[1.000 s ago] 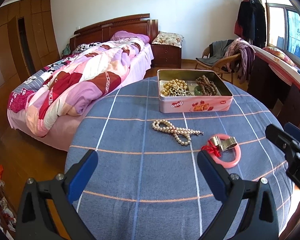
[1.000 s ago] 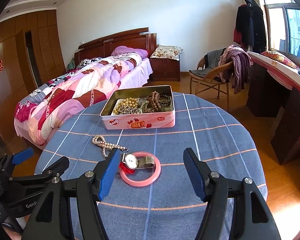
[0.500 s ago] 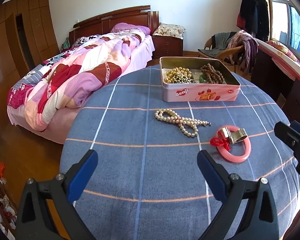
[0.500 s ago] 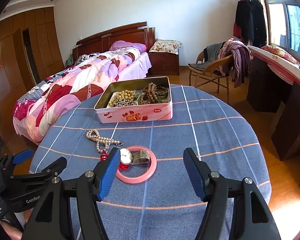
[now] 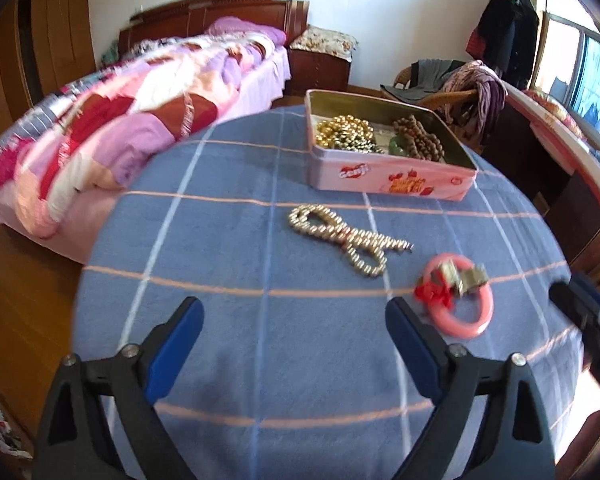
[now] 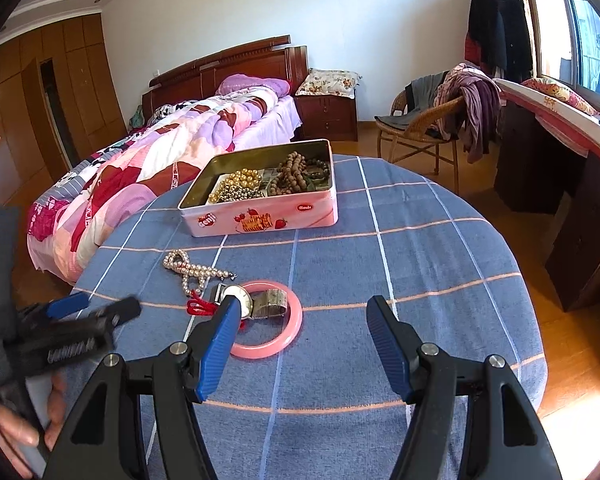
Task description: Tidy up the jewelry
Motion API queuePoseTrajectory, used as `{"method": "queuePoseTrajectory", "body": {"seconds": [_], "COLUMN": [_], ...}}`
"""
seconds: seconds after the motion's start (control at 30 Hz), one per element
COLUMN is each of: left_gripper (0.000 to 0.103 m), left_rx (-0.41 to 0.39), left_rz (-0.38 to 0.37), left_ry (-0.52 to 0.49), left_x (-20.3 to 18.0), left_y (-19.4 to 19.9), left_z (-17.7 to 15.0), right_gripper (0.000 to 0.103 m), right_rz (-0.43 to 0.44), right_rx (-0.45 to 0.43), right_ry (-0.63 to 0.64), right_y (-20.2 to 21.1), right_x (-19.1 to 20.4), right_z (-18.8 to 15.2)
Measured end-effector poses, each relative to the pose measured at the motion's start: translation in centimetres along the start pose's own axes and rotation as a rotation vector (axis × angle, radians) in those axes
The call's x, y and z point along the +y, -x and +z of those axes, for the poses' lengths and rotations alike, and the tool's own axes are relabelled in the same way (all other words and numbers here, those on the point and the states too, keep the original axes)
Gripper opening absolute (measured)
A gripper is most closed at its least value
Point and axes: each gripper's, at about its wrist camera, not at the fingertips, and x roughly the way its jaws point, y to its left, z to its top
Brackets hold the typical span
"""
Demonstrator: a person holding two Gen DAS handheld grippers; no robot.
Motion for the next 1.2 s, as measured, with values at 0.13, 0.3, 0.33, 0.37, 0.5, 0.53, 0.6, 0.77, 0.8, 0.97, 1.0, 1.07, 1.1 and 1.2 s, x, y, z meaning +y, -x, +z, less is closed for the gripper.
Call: {"method": "queuePoseTrajectory", "body": {"seconds": [0.13,0.3,0.33,0.37,0.5,0.53,0.6,0.77,0.8,0.97,1.0,1.07,1.1,1.2], "left_gripper": [0.081,0.065,0.060,0.059,0.043,0.029,0.023,0.007,0.007,0.007,0.007,0.007,0.007,0.007], "left_rx": [0.028,0.122,0.152,0.138,0.116,0.109,0.099,0.067,0.053,-0.002,-0.005,-0.009,-0.010,-0.001], "left_rz": [-0.055,-0.084,-0.080,-0.064,-0.013,-0.048,-0.101,-0.134,-0.165,-0.203,-0.207,-0.215,-0.213,-0.177], "left_ry": [0.053,0.118,0.133,0.130,0.049,0.043,0.029,-0.016,-0.008,-0.019,-0.024,-0.031,-0.038,-0.083], "left_x": [-1.0,-2.1,-2.2,-2.5,-3.9,-3.9,-3.8,-2.6,-2.0,-0.6,-0.5,-0.5,-0.5,-0.3], "left_y": [-2.4,-6.1,-7.0,-7.0,-6.7,-6.4,-6.0,-4.0,-3.3,-0.2,0.3,0.9,0.8,0.5], "left_z": [2.3,4.2,4.2,4.3,3.7,3.5,3.1,2.5,2.2,1.0,0.7,0.3,0.5,0.5], "right_gripper": [0.066,0.066,0.066,0.066,0.066,0.066,0.066,0.066,0.066,0.064,0.064,0.054,0.050,0.047], "right_rz": [-0.002,0.015,0.025,0.032,0.066,0.079,0.112,0.146,0.148,0.186,0.189,0.201,0.206,0.192], "right_rx": [0.007,0.018,0.020,0.021,0.040,0.048,0.069,0.100,0.103,0.123,0.130,0.146,0.153,0.162], "right_ry": [-0.006,-0.020,-0.019,-0.016,-0.002,-0.004,-0.015,-0.027,-0.027,-0.045,-0.050,-0.061,-0.056,-0.020], "right_y": [-0.3,-0.6,-0.6,-0.7,-1.4,-1.6,-2.2,-3.1,-3.2,-4.0,-4.1,-4.6,-4.7,-5.1], "right_x": [-0.4,-1.1,-1.1,-1.2,-0.9,-0.8,-0.7,-0.3,-0.2,0.1,0.2,0.4,0.6,1.3], "right_z": [-0.2,0.1,0.1,0.0,0.0,0.0,0.0,-0.4,-0.4,-0.1,-0.1,0.0,-0.1,-0.1]}}
